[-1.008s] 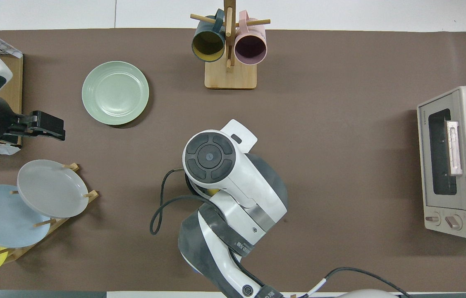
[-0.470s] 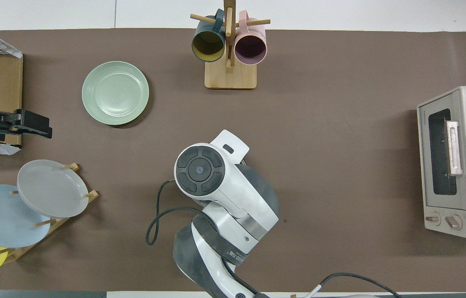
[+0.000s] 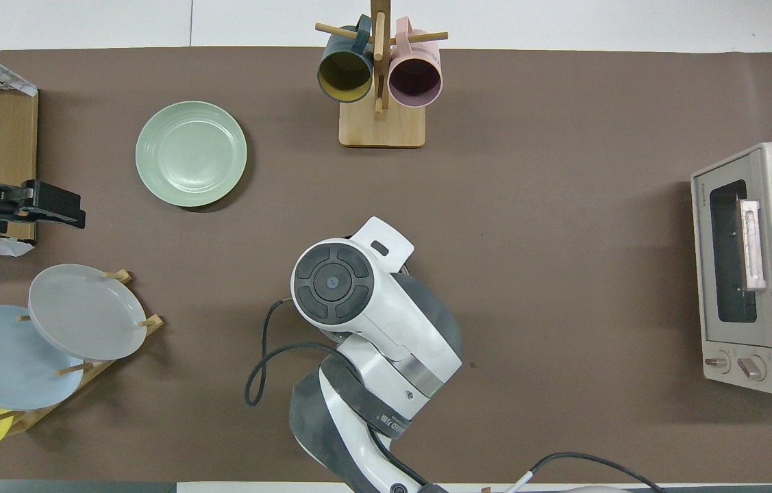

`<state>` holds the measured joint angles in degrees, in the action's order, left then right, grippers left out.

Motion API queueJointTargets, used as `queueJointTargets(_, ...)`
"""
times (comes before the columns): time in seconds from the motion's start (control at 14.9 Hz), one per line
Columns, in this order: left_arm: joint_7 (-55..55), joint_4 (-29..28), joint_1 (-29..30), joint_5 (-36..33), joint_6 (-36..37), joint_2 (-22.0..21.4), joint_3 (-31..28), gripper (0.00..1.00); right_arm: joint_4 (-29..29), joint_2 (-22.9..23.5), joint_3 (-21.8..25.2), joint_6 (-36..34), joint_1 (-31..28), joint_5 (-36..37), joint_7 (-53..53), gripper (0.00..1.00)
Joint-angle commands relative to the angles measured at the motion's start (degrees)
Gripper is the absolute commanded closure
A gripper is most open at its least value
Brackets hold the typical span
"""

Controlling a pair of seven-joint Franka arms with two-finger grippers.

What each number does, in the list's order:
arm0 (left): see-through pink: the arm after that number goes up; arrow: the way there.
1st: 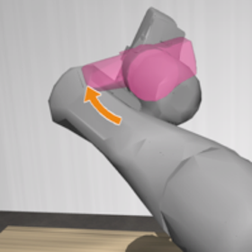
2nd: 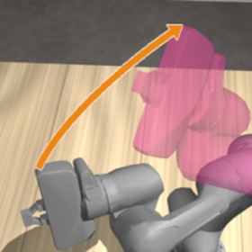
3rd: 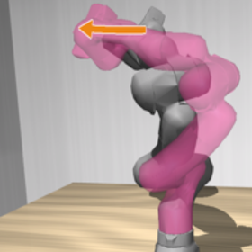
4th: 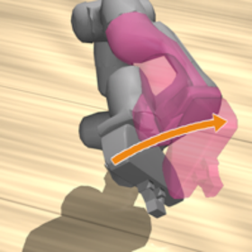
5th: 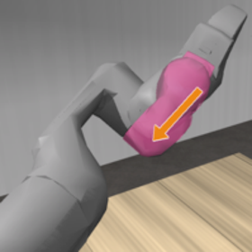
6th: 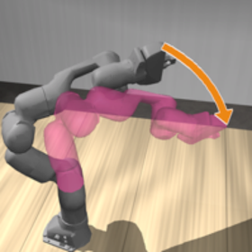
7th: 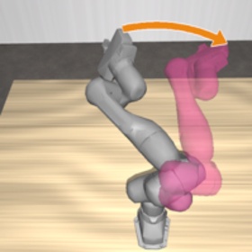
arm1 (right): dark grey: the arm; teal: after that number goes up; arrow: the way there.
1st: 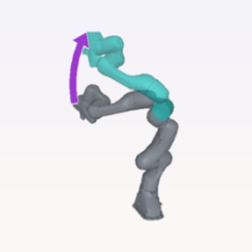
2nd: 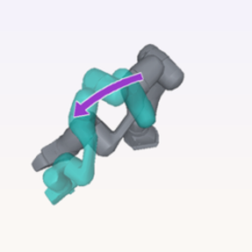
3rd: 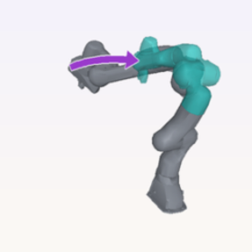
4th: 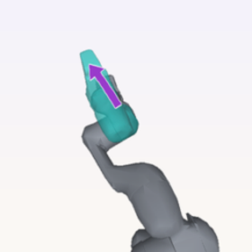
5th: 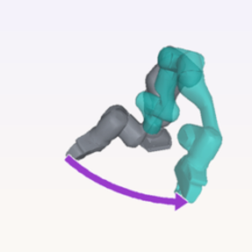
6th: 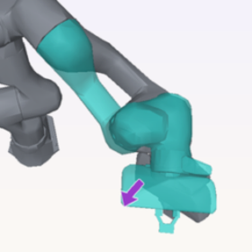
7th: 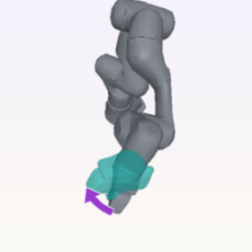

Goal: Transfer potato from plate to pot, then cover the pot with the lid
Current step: 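Lower the glass lid onto the pot with the right gripper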

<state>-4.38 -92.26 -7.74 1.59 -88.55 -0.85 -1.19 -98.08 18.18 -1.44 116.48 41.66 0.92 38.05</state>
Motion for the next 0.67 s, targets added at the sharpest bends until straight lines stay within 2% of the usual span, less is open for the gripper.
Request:
queueJointTargets(0.0,0.51,-0.11,0.54,-0.71,-0.57,-0.30,0.22,0.00,-2.12,-1.21,-0.14,2.35,0.00,0.04,0.79,1.00)
queueJointTargets(0.6,1.04,-0.20,2.38,-0.80,-0.49,-0.29,0.57,0.00,-5.46,-1.74,-0.05,6.31,1.31,3.20,1.14,1.00)
